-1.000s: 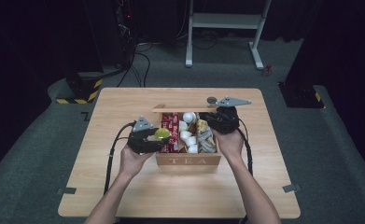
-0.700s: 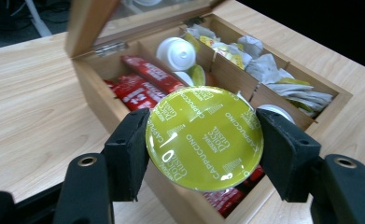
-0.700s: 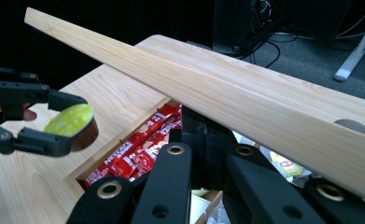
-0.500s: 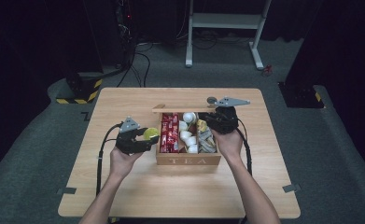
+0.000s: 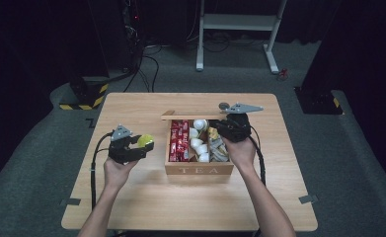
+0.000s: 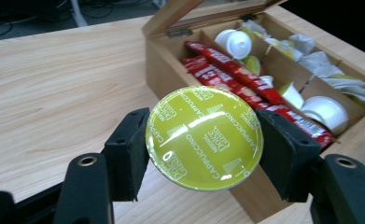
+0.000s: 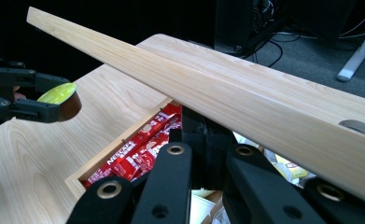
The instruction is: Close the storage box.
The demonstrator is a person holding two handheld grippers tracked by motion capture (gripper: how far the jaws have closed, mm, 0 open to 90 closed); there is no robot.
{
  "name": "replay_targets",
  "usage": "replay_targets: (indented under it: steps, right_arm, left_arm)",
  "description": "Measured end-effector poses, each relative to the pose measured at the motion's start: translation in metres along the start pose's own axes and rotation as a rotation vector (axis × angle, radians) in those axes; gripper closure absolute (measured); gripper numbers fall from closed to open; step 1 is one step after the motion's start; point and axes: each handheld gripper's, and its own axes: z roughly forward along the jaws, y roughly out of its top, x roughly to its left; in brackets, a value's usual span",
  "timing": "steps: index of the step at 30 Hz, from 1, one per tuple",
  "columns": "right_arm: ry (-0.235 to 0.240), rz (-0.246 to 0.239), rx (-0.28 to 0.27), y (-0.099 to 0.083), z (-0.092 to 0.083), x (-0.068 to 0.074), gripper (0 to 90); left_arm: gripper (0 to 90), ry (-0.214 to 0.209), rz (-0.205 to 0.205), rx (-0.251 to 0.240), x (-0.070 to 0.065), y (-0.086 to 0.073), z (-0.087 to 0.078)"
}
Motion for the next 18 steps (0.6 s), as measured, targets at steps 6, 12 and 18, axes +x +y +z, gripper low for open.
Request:
replay_targets:
  steps: [6,12,18]
  right_arm:
    - [0.0,-0.001,0.001,0.0,0.0,0.0,89.9]
    - [0.003,-0.005,0.001,-0.002,0.0,0.0,89.9]
    - [0.005,-0.008,0.007,-0.002,0.0,0.001,90.0]
  left_arm:
    - [38.4,0.053,-0.012,0.016,0.01,-0.007,0.001]
    - [38.4,0.079,-0.016,0.036,0.016,-0.013,0.008]
    - [38.4,0.115,-0.023,0.065,0.023,-0.02,0.018]
